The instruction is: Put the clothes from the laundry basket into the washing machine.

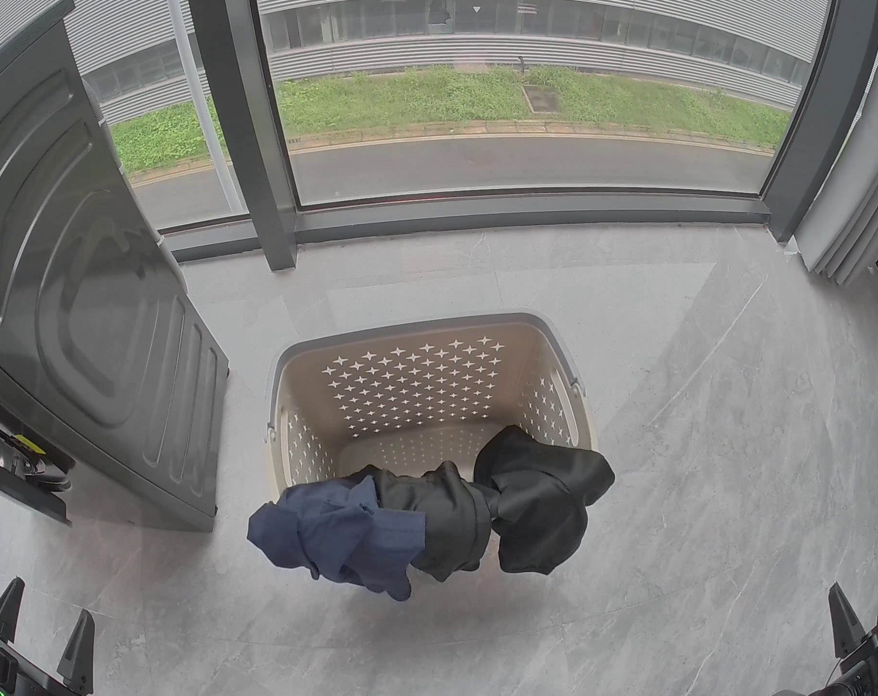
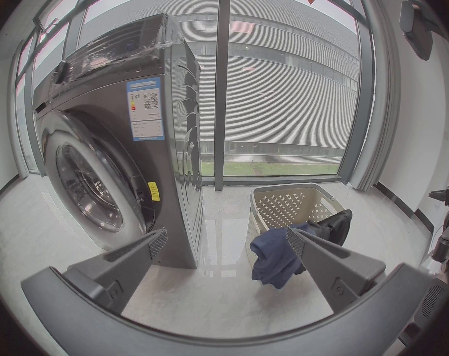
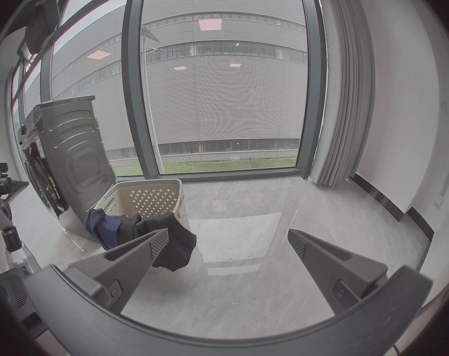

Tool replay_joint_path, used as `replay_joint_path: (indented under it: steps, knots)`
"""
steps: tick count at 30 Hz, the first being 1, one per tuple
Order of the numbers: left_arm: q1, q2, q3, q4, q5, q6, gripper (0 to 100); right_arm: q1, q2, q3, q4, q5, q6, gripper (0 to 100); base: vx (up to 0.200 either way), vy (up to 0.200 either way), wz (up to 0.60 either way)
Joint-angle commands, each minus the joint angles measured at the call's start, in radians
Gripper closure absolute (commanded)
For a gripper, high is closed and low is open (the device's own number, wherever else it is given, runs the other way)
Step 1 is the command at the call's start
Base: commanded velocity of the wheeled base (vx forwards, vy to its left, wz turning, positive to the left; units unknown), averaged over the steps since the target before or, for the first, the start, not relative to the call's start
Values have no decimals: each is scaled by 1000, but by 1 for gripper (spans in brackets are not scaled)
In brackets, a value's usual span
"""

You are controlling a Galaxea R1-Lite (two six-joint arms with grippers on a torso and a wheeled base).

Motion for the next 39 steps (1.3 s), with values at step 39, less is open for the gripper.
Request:
replay_joint_path:
  steps: [39]
  knots:
    - [-1,-10,16,-1,2,-4,0,-1,-17,18,0,0,0,0,-5,149,0]
